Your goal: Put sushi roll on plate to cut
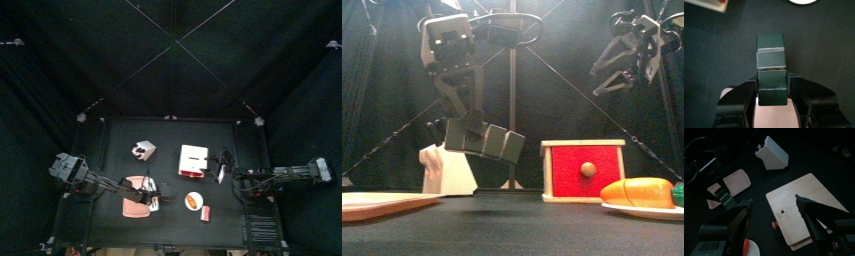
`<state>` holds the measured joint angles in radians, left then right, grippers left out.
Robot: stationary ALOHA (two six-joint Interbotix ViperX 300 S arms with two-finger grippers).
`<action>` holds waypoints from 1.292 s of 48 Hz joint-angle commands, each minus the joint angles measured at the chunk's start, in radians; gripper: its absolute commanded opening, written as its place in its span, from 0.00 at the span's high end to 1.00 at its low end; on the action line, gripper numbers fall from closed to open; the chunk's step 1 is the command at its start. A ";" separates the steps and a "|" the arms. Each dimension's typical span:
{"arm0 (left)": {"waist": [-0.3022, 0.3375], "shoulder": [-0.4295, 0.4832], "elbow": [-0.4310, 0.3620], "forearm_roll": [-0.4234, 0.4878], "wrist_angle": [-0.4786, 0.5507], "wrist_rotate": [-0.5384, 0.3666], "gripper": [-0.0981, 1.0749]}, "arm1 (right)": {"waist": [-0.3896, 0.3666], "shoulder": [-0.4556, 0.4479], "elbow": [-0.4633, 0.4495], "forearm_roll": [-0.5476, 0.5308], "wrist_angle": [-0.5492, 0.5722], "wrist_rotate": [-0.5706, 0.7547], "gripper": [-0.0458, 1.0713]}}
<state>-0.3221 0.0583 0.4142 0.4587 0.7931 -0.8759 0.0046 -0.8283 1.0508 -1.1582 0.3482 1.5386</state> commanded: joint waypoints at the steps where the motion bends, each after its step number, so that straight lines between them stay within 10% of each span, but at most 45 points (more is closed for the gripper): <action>1: -0.014 -0.032 -0.025 0.006 0.038 -0.083 0.31 | -0.003 0.003 -0.009 -0.002 -0.003 -0.002 0.08; 20: -0.149 -0.132 0.063 0.156 0.333 -0.652 0.31 | -0.003 0.003 -0.008 -0.002 -0.002 -0.002 0.08; 40: -0.241 -0.046 0.161 0.127 0.344 -1.215 0.31 | -0.003 0.003 -0.008 0.003 -0.003 -0.002 0.08; 62: -0.273 0.058 0.143 0.140 0.337 -1.463 0.30 | -0.003 0.003 -0.006 0.003 -0.003 -0.002 0.08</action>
<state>-0.5906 0.1227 0.5814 0.5998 1.1275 -2.3301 0.0031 -0.8283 1.0538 -1.1520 0.3482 1.5386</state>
